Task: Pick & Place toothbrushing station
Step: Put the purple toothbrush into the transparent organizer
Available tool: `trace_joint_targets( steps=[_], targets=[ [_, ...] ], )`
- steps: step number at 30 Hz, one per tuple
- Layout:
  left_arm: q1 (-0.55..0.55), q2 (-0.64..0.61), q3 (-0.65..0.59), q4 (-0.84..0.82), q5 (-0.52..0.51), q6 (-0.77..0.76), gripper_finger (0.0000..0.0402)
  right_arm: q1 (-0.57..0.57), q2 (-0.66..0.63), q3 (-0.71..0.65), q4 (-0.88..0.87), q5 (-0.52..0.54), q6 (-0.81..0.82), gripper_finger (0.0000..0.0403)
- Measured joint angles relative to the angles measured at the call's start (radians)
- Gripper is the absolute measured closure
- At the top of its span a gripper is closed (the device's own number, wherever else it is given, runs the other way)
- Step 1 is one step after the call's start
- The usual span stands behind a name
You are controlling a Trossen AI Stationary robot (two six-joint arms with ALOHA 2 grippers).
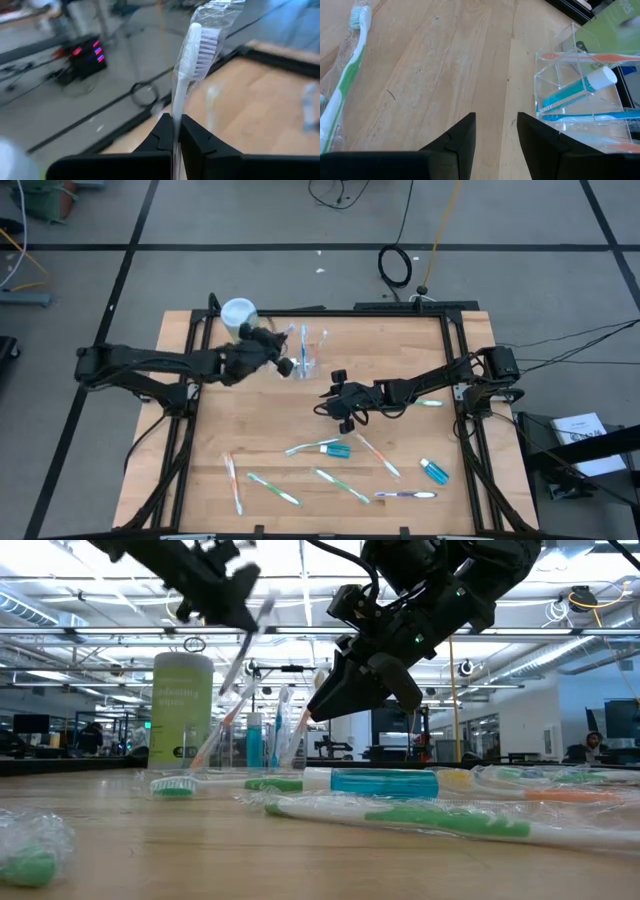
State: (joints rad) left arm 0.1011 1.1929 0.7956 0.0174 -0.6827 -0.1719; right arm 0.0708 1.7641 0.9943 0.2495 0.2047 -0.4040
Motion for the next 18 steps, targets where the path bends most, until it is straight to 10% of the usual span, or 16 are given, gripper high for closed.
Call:
trace_joint_targets(
  steps=[7, 18],
  targets=[
    [0.002, -0.143, -0.097, 0.055, 0.020, 0.037, 0.0396, 0.000, 0.000, 0.000, 0.000, 0.000, 0.000, 0.0268],
    [0.043, -0.130, -0.595, 0.780, 0.055, -0.011, 0.0394, -0.003, 0.000, 0.000, 0.010, 0.000, 0.000, 0.0268]
  ],
)
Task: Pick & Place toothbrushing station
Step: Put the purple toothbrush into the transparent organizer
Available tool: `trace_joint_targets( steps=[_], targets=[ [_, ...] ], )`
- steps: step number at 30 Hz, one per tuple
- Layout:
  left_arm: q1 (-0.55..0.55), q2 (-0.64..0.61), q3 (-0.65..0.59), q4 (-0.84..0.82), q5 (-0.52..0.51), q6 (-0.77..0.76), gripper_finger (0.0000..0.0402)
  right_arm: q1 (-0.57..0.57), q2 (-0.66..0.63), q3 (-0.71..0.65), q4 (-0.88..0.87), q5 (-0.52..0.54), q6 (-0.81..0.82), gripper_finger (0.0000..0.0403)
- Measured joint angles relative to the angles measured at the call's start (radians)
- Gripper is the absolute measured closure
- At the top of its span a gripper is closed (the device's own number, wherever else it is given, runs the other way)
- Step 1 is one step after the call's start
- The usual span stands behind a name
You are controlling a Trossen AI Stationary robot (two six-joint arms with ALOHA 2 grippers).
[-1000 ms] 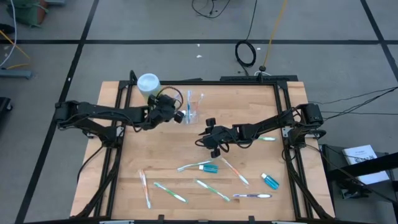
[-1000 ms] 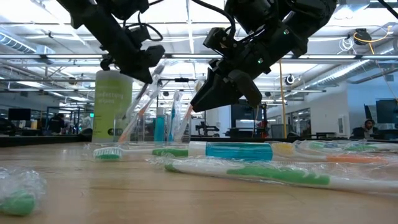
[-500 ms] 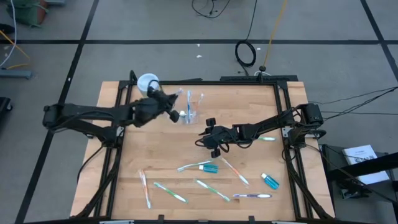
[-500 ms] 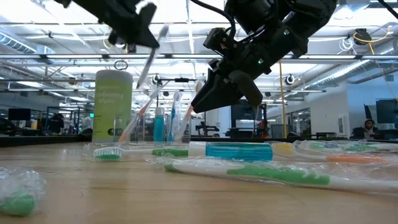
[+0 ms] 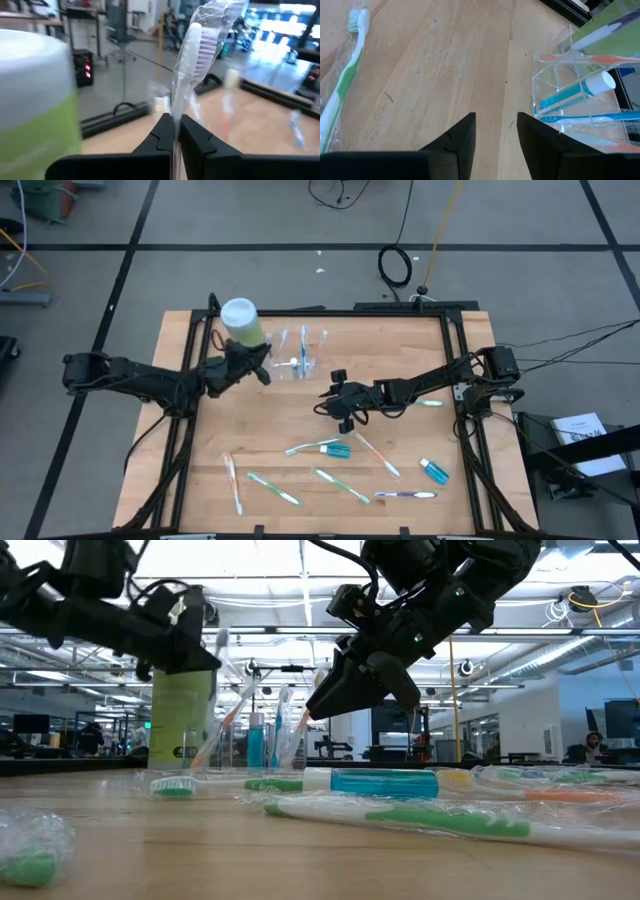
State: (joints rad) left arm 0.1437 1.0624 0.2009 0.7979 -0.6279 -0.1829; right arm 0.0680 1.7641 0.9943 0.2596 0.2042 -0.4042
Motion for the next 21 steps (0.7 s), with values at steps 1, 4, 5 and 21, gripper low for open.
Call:
trace_joint_targets(
  steps=[1, 4, 5, 21],
  targets=[
    [0.005, -0.001, -0.012, 0.024, -0.001, 0.006, 0.0393, -0.002, 0.000, 0.000, 0.001, 0.000, 0.000, 0.0268],
    [0.016, -0.001, -0.033, 0.013, 0.002, -0.006, 0.0396, -0.008, 0.000, 0.000, 0.001, 0.000, 0.000, 0.0268],
    [0.018, 0.000, -0.037, 0.007, 0.002, -0.018, 0.0396, -0.010, 0.000, 0.000, 0.002, 0.000, 0.001, 0.0268],
    [0.019, 0.045, -0.035, -0.079, 0.018, -0.154, 0.0346, -0.012, 0.000, 0.000, -0.002, 0.000, 0.026, 0.0268]
  ],
)
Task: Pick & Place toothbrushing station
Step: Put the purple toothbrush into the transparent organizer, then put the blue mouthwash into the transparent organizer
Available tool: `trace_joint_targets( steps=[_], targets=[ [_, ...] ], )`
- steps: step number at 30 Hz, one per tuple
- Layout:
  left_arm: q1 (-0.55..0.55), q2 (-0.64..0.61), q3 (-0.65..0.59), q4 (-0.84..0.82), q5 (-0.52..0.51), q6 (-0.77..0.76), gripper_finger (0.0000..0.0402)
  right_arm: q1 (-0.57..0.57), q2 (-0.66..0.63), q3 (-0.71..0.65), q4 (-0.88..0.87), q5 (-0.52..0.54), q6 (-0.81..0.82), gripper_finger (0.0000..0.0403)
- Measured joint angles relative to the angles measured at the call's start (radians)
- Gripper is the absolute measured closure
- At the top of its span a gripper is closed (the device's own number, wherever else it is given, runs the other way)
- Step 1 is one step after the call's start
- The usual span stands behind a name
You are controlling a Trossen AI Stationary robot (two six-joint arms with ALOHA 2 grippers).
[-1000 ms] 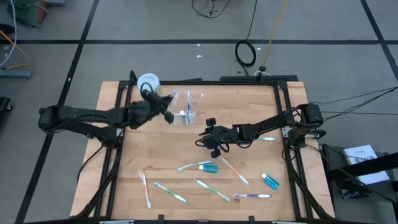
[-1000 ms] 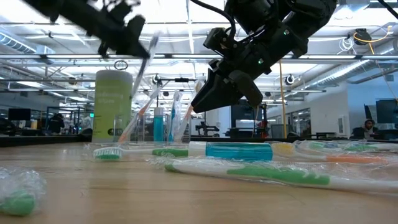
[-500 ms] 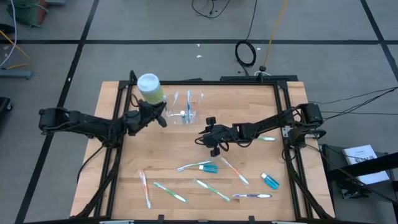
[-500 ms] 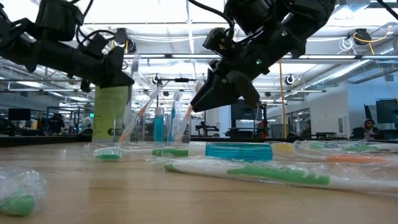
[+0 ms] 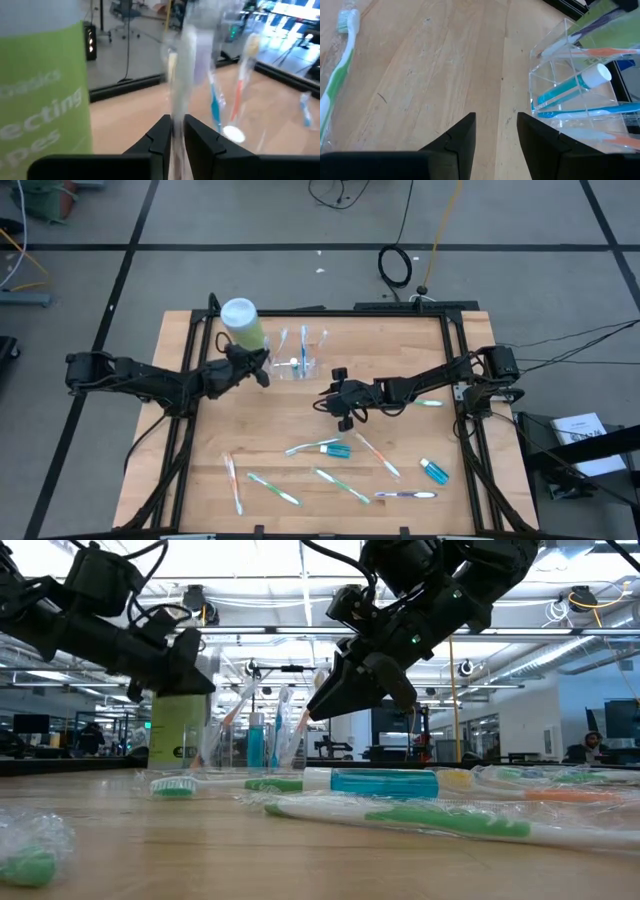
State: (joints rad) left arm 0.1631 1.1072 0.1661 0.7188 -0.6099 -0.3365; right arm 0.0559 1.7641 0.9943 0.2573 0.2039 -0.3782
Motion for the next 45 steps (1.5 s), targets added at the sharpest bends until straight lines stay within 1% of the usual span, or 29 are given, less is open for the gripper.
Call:
trace_joint_targets(
  steps=[4, 12, 15, 18, 21, 25, 29, 34, 37, 40, 43, 45],
  targets=[
    [0.000, 0.000, 0.000, -0.053, -0.023, -0.033, 0.0326, 0.000, 0.000, 0.000, 0.000, 0.000, 0.000, 0.0268],
    [0.000, 0.000, 0.000, -0.041, -0.019, -0.027, 0.0265, 0.000, 0.000, 0.000, 0.000, 0.000, 0.000, 0.0268],
    [-0.001, -0.003, 0.000, 0.028, -0.020, 0.052, 0.0246, 0.000, 0.000, 0.000, 0.000, 0.000, 0.000, 0.0268],
    [-0.001, -0.004, 0.002, 0.157, -0.018, 0.159, 0.0235, 0.000, 0.000, 0.000, 0.000, 0.000, 0.000, 0.0268],
    [-0.004, -0.004, 0.003, 0.266, -0.011, 0.248, 0.0232, 0.000, 0.000, 0.000, 0.000, 0.000, 0.000, 0.0268],
    [-0.031, -0.030, 0.004, 0.342, -0.011, 0.348, 0.0231, 0.000, 0.000, 0.000, 0.000, 0.000, 0.000, 0.0268],
    [-0.073, -0.087, 0.004, 0.346, -0.016, 0.418, 0.0231, 0.000, 0.000, 0.000, 0.001, 0.000, 0.000, 0.0268],
    [-0.120, -0.169, 0.004, 0.342, -0.016, 0.469, 0.0231, 0.000, 0.000, 0.000, 0.012, 0.000, 0.000, 0.0268],
    [-0.145, -0.209, 0.004, 0.341, -0.011, 0.472, 0.0231, 0.000, 0.000, 0.000, 0.049, -0.001, 0.018, 0.0268],
    [-0.166, -0.225, 0.005, 0.338, 0.031, 0.462, 0.0231, 0.000, 0.000, 0.000, 0.120, -0.005, 0.027, 0.0268],
    [-0.181, -0.225, 0.038, 0.316, 0.056, 0.463, 0.0231, 0.000, 0.000, 0.000, 0.176, -0.078, 0.056, 0.0268],
    [-0.190, -0.226, 0.081, 0.247, 0.070, 0.463, 0.0231, 0.000, 0.000, 0.000, 0.207, -0.136, 0.084, 0.0268]
  ],
)
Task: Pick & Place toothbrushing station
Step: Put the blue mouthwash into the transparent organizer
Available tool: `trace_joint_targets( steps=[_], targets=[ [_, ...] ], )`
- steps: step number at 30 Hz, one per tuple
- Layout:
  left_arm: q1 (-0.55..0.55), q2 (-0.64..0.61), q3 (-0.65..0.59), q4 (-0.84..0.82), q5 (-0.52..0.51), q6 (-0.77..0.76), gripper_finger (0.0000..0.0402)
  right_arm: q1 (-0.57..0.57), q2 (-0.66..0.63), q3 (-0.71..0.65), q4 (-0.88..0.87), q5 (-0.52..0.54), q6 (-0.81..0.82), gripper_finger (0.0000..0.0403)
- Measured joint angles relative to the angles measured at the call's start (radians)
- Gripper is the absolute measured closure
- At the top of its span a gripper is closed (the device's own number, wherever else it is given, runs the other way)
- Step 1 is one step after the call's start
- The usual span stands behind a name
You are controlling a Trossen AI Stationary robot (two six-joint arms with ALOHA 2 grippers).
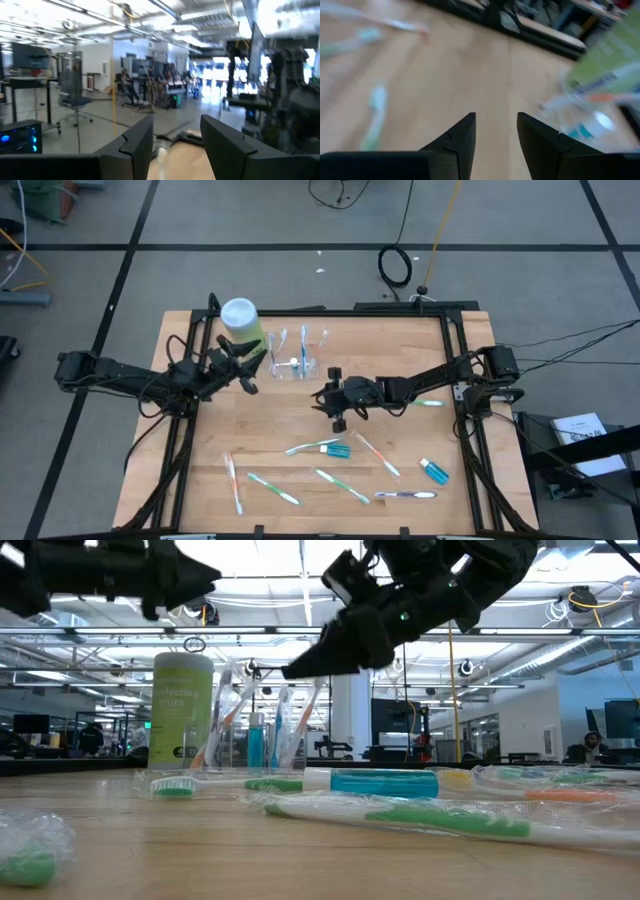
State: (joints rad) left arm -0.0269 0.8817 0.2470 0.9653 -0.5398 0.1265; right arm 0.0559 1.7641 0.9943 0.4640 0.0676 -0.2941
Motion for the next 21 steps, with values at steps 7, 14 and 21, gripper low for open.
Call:
trace_joint_targets(
  steps=[7, 14, 21],
  targets=[
    [-0.008, 0.017, 0.221, -0.478, 0.014, -0.033, 0.0231, 0.000, 0.000, 0.000, 0.013, -0.099, 0.021, 0.0268],
    [-0.008, 0.074, 0.296, -0.532, -0.007, -0.024, 0.0231, 0.000, 0.000, 0.000, -0.011, -0.099, 0.025, 0.0268],
    [-0.015, 0.120, 0.296, -0.582, 0.016, -0.032, 0.0231, 0.000, 0.000, 0.000, -0.067, -0.099, 0.086, 0.0268]
  ],
)
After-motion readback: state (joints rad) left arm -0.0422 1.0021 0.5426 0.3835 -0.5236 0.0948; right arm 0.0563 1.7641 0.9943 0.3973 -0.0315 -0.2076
